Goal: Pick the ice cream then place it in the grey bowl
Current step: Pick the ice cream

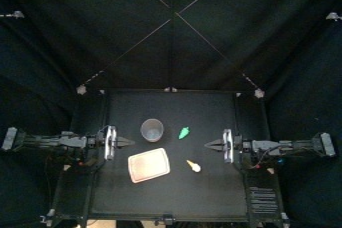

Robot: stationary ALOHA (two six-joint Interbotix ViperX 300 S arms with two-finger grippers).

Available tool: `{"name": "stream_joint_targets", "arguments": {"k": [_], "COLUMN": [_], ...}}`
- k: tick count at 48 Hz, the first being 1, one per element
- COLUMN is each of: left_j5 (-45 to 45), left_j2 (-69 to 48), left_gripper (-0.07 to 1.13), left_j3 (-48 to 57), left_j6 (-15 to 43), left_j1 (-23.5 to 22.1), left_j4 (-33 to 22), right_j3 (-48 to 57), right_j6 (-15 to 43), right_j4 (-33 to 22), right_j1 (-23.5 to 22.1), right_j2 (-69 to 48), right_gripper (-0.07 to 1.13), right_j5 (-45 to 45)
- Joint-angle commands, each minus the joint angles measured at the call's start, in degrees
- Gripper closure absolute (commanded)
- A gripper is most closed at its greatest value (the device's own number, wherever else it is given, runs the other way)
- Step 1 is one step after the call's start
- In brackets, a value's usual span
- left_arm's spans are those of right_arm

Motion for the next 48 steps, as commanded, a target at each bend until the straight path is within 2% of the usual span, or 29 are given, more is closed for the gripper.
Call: {"name": "stream_joint_targets", "arguments": {"k": [1,5,15,22,29,34,39,48], "left_j5": [-0.7,-1.1,-1.6,-1.5,-1.5,-1.4,-1.4,-1.2], "left_j2": [0.5,0.4,0.4,0.3,0.3,0.2,0.2,0.2], "left_gripper": [1.04,1.10,1.09,1.09,1.09,1.09,1.09,1.09], "left_j3": [-0.5,-0.5,-0.5,-0.3,-0.3,-0.3,-0.3,-0.3], "left_j6": [0.0,0.1,0.2,0.2,0.2,0.2,0.2,0.2], "left_j1": [0.7,0.9,0.9,0.9,0.9,0.8,0.8,0.8], "left_j4": [-0.2,-0.2,-0.2,-0.2,-0.1,-0.2,-0.1,-0.1], "right_j3": [-0.8,-1.0,-2.2,-1.3,-1.0,-1.3,-1.8,-3.8], "right_j6": [0.1,1.4,8.7,15.4,21.4,24.3,26.6,27.0], "right_j4": [0.2,1.2,10.5,15.5,16.0,15.8,15.8,15.7], "right_j1": [-0.3,-0.4,0.1,4.0,6.9,7.7,8.0,7.7], "right_j2": [1.1,1.8,3.3,5.9,9.8,13.5,17.8,25.0], "right_gripper": [1.02,1.04,1.02,1.02,0.97,0.85,0.65,0.26], "right_j5": [0.0,1.3,13.4,22.0,21.8,21.4,21.4,21.4]}}
